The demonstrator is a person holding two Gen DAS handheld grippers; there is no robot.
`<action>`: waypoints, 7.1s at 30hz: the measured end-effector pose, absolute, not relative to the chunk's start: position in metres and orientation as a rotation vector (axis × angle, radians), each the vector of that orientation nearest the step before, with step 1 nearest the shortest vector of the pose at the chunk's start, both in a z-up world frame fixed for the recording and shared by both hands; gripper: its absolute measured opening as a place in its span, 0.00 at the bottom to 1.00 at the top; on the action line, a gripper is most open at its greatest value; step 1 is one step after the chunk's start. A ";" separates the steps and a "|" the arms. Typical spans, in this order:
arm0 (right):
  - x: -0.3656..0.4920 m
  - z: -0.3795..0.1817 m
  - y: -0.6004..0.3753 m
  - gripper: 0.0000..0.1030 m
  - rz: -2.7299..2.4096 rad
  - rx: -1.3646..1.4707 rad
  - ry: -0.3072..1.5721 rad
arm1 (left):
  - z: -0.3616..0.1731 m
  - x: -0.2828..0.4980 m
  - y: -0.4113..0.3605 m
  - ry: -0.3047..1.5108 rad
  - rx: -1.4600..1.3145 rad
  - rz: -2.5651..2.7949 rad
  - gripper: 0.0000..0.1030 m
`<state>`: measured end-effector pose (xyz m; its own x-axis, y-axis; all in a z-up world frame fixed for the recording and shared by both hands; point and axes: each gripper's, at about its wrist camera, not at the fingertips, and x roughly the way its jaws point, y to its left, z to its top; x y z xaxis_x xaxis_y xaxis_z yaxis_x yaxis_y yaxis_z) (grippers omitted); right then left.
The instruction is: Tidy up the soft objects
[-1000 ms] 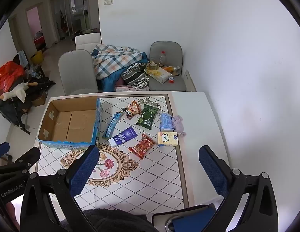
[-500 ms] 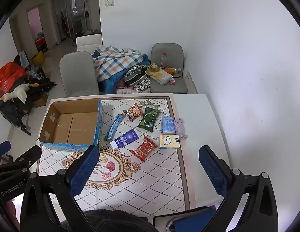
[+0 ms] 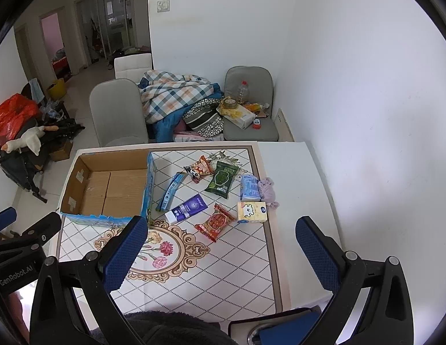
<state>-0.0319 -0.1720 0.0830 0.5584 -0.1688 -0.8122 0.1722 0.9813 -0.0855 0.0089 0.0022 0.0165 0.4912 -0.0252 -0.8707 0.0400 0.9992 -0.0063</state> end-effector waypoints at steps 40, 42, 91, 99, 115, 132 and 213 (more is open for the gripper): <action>-0.034 0.096 -0.170 1.00 -0.208 -0.008 0.934 | 0.021 0.005 0.008 1.040 0.021 -0.036 1.00; -0.034 0.097 -0.170 1.00 -0.207 -0.008 0.935 | 0.021 0.006 0.007 1.038 0.021 -0.035 1.00; 0.143 -0.214 -0.377 1.00 -0.308 0.359 1.481 | -0.288 0.201 -0.190 1.491 0.447 -0.383 1.00; 0.190 -0.296 -0.406 0.99 -0.240 0.448 1.581 | -0.370 0.213 -0.248 1.646 0.418 -0.436 0.98; 0.288 -0.341 -0.414 0.74 -0.223 0.343 1.646 | -0.395 0.346 -0.270 1.715 0.170 -0.320 0.96; 0.257 -0.350 -0.416 0.63 -0.102 0.555 1.630 | -0.436 0.346 -0.255 1.750 0.268 -0.265 0.45; 0.360 -0.333 0.058 0.50 0.124 0.220 1.604 | -0.338 0.361 0.180 1.698 -0.118 -0.133 0.67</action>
